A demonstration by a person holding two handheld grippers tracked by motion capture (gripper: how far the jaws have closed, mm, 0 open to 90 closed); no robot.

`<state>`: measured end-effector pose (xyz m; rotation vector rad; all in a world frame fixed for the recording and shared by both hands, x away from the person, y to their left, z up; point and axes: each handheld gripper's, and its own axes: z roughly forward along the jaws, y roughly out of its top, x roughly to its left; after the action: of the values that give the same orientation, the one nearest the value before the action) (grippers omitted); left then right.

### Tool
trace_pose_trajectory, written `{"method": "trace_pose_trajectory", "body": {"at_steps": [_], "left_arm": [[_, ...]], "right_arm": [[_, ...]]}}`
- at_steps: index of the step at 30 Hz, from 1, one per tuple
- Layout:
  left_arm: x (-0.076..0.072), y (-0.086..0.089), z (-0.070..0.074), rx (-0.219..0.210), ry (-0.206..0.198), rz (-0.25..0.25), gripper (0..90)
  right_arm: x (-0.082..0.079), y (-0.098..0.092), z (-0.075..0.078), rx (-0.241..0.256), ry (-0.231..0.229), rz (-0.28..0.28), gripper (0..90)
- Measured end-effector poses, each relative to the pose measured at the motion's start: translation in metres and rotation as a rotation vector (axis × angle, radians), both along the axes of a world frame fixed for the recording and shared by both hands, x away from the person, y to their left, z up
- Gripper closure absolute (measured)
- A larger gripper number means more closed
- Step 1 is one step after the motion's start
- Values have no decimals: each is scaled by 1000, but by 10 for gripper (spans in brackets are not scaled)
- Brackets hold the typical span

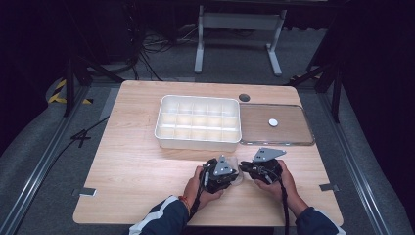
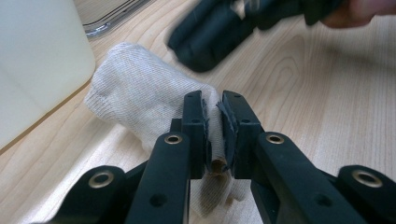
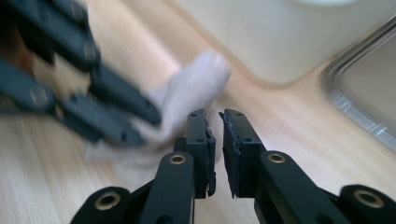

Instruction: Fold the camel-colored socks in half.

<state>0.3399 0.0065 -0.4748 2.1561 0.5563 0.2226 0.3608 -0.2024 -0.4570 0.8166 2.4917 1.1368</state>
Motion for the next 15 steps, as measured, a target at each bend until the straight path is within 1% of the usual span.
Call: {"method": "trace_pose_trajectory", "body": {"at_steps": [1,2,3,4,5,6,9,11,12,13,15], "left_arm": [[0,0,0,0,0,1,804],[0,0,0,0,0,1,804],[-1,-1,0,-4,-1,8,804],[-2,0,0,9,-11,2,804],[-2,0,0,12,-13,0,804],[-2,0,-1,2,-10,4,804],[-2,0,-1,-3,-9,3,804],[-2,0,-1,-6,-9,0,805],[-2,1,-1,1,-10,-5,805],[-2,1,-1,-7,-8,-3,805],[-3,1,-2,-11,-1,0,805]], "right_arm": [[0,-1,3,20,-18,-4,802],[0,-1,3,20,-18,-4,802],[0,-1,5,50,-32,-2,795],[0,0,7,64,-46,1,790],[0,1,8,76,-59,4,780],[1,2,8,90,-62,11,760],[4,7,8,108,-42,27,718],[7,9,6,110,-27,33,700],[8,10,5,105,-22,36,690],[10,11,4,103,-10,37,671],[13,11,2,110,11,37,667]]}}
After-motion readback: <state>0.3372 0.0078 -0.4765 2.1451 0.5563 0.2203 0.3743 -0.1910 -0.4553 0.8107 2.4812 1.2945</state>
